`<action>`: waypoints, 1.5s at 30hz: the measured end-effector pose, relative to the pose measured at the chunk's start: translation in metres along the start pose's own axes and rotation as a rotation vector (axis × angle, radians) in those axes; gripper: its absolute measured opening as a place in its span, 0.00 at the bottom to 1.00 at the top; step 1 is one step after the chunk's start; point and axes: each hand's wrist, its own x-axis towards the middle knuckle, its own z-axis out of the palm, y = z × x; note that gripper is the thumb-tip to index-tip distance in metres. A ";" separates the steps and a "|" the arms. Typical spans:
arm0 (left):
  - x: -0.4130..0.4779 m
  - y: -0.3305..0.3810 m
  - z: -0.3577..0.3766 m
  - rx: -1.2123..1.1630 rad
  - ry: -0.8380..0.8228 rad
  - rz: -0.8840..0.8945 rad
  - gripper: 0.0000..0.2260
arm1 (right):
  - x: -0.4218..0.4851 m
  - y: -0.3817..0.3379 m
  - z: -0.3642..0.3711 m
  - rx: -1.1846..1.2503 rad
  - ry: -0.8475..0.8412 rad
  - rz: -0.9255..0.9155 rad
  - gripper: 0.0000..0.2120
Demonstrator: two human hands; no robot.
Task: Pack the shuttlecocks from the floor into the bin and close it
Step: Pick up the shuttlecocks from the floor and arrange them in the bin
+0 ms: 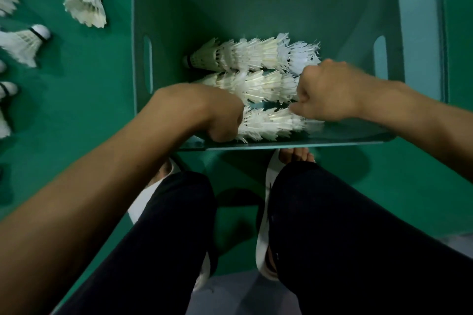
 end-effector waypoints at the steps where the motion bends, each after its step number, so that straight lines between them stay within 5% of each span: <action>1: 0.002 0.002 0.002 0.004 -0.065 -0.012 0.10 | 0.004 -0.001 0.003 0.014 -0.067 -0.029 0.17; 4: 0.013 0.002 0.006 -0.031 -0.076 -0.030 0.08 | 0.017 -0.002 0.014 0.049 -0.149 -0.031 0.14; 9: 0.003 -0.006 0.006 -0.151 0.040 -0.047 0.12 | 0.010 0.003 -0.008 0.151 -0.054 0.038 0.11; 19: -0.104 -0.033 -0.010 -0.644 1.011 0.165 0.06 | -0.025 -0.095 -0.087 0.663 0.437 -0.141 0.12; 24: -0.132 -0.087 0.027 -0.781 1.261 -0.113 0.05 | -0.004 -0.189 -0.099 0.909 0.563 -0.166 0.09; 29: -0.128 -0.139 0.090 -0.842 1.209 -0.471 0.03 | 0.026 -0.263 -0.092 1.010 0.269 -0.239 0.07; 34: -0.136 -0.205 0.151 -1.160 1.294 -1.021 0.15 | 0.066 -0.334 -0.083 0.636 0.085 -0.406 0.12; 38: -0.164 -0.257 0.196 -0.731 1.213 -1.450 0.26 | 0.097 -0.402 -0.067 0.070 0.247 -0.652 0.15; 41: -0.173 -0.292 0.233 -0.849 0.962 -1.398 0.26 | 0.121 -0.449 -0.054 -0.101 0.389 -0.842 0.19; 45: -0.176 -0.298 0.254 -0.958 1.032 -1.253 0.12 | 0.147 -0.474 -0.041 -0.204 0.514 -0.864 0.22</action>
